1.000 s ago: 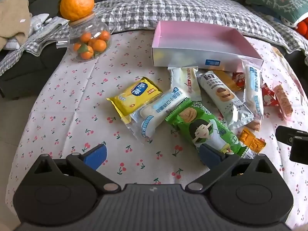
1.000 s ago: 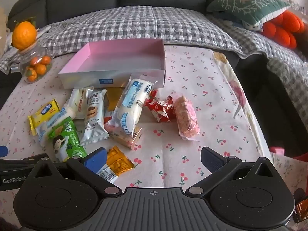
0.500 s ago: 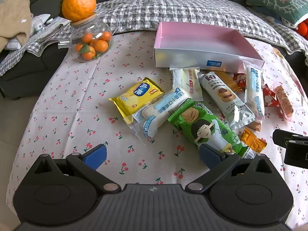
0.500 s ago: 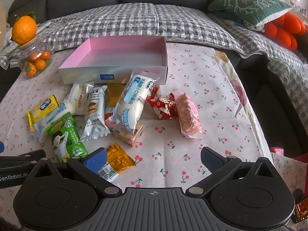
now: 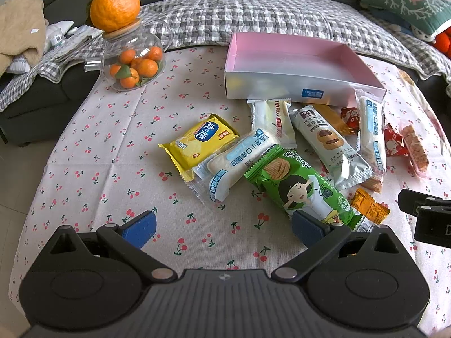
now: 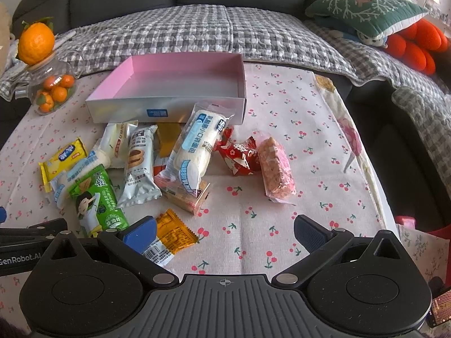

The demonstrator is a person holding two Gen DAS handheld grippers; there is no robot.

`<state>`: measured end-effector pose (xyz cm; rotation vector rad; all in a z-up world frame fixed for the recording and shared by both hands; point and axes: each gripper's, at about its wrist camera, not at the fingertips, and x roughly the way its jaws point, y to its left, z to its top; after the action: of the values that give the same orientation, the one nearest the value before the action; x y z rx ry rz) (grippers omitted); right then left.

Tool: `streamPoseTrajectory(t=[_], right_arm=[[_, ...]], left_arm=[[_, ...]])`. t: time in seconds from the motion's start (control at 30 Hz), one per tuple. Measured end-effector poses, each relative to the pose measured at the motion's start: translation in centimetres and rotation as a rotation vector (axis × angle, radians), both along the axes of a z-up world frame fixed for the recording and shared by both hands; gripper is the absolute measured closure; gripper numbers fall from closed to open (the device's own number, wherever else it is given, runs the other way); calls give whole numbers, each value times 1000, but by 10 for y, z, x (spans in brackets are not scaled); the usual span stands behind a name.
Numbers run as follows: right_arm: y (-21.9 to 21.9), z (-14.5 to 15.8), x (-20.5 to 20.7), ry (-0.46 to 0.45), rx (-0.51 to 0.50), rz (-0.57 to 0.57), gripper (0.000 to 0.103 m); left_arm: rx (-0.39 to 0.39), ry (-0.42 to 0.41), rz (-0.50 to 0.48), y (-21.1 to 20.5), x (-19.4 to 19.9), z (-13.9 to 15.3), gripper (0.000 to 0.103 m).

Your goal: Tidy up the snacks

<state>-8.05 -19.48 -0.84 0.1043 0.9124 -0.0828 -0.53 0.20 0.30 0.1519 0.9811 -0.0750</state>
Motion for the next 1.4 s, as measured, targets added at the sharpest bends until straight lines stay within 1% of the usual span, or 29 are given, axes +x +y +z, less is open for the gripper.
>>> streamPoseTrajectory(t=[1.4], right_arm=[[3, -2, 0, 0, -15, 13, 0]], left_arm=[[2, -2, 2, -1, 0, 1, 1]])
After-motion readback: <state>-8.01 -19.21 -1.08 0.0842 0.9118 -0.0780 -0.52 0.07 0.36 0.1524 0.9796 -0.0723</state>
